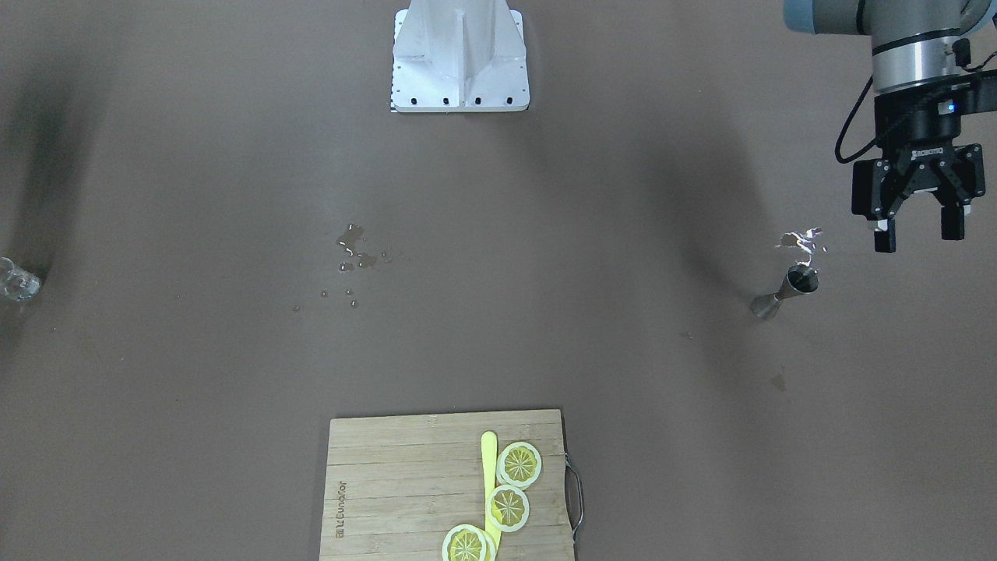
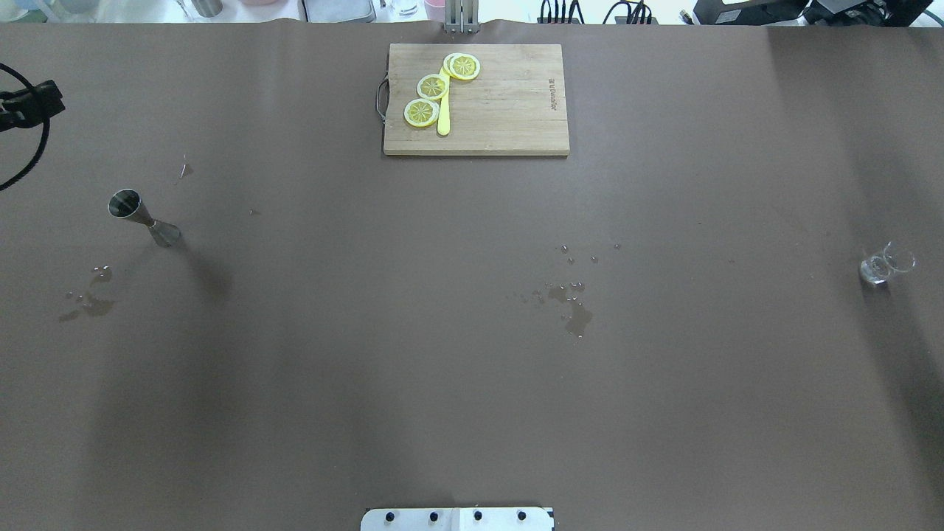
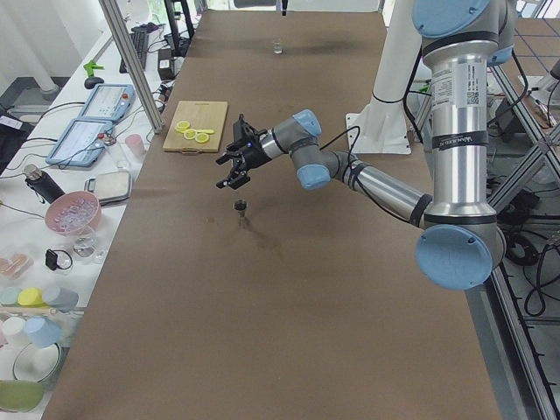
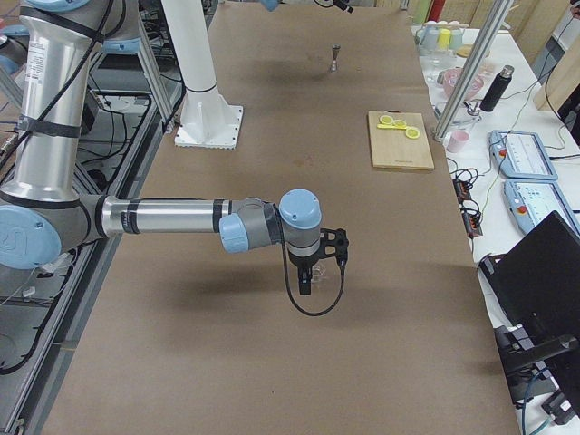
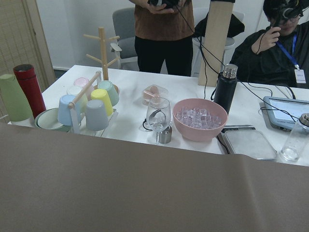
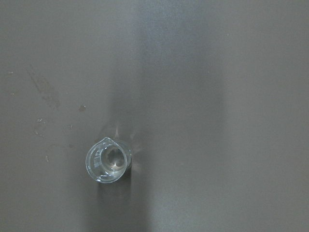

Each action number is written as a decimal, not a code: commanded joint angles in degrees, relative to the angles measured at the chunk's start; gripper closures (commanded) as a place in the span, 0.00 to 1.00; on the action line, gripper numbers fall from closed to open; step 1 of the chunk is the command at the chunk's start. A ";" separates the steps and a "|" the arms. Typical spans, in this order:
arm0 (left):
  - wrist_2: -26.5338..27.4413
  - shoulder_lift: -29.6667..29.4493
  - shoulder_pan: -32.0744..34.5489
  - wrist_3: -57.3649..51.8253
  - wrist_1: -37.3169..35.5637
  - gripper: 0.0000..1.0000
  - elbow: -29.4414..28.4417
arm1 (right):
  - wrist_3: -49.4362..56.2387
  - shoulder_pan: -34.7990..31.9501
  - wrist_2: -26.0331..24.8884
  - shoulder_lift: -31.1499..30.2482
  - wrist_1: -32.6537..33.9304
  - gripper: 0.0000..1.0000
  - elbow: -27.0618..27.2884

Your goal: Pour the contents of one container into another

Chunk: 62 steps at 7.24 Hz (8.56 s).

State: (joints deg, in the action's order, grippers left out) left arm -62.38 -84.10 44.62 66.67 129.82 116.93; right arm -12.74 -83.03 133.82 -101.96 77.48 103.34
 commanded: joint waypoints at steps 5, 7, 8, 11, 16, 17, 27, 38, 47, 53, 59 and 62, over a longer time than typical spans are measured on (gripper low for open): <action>31.01 0.60 -22.81 15.23 2.62 0.03 -12.05 | 0.00 0.07 -0.14 0.18 -0.23 0.00 0.11; 31.09 0.52 -24.49 22.24 2.98 0.03 -15.58 | 0.00 -0.02 -0.05 0.09 -0.32 0.00 0.20; 31.10 0.43 -24.41 23.32 2.98 0.03 -17.24 | 0.09 0.07 -0.05 0.09 -0.32 0.00 0.11; 31.01 -1.94 -23.97 24.30 2.81 0.03 -21.38 | 0.00 0.07 -0.05 0.18 -0.32 0.00 0.20; 31.01 -8.43 -21.08 24.12 1.93 0.03 -29.11 | -0.09 0.07 0.03 0.27 -0.75 0.00 0.29; 31.01 -9.76 -20.55 24.21 1.93 0.03 -30.78 | -0.61 0.07 0.12 0.18 -0.76 0.00 0.29; 31.18 -11.70 -20.10 23.95 2.10 0.31 -32.99 | -11.51 7.61 -1.80 4.22 -29.46 0.00 -10.52; 31.18 -11.61 -20.63 23.95 2.10 0.58 -32.82 | -21.62 18.08 -16.65 -6.50 -43.03 0.00 -2.62; 31.10 -11.44 -21.16 20.19 2.19 0.97 -28.17 | -28.82 27.75 -28.44 -11.15 -51.54 0.00 -4.63; 30.30 -13.89 -21.51 6.04 2.45 1.00 -24.29 | -35.84 32.91 -37.03 -10.46 -62.45 0.00 -12.81; 22.41 -17.49 -22.30 -16.98 10.87 1.00 -20.34 | -38.76 38.56 -44.70 -6.85 -70.28 0.00 -20.90; 16.09 -23.02 -22.04 -26.40 15.45 1.00 -21.99 | -37.97 38.83 -44.79 -4.22 -70.63 0.00 -23.87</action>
State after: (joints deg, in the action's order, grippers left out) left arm -44.13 -105.00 22.49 43.42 143.44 95.90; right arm -51.12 -44.27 89.06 -107.24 7.07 80.82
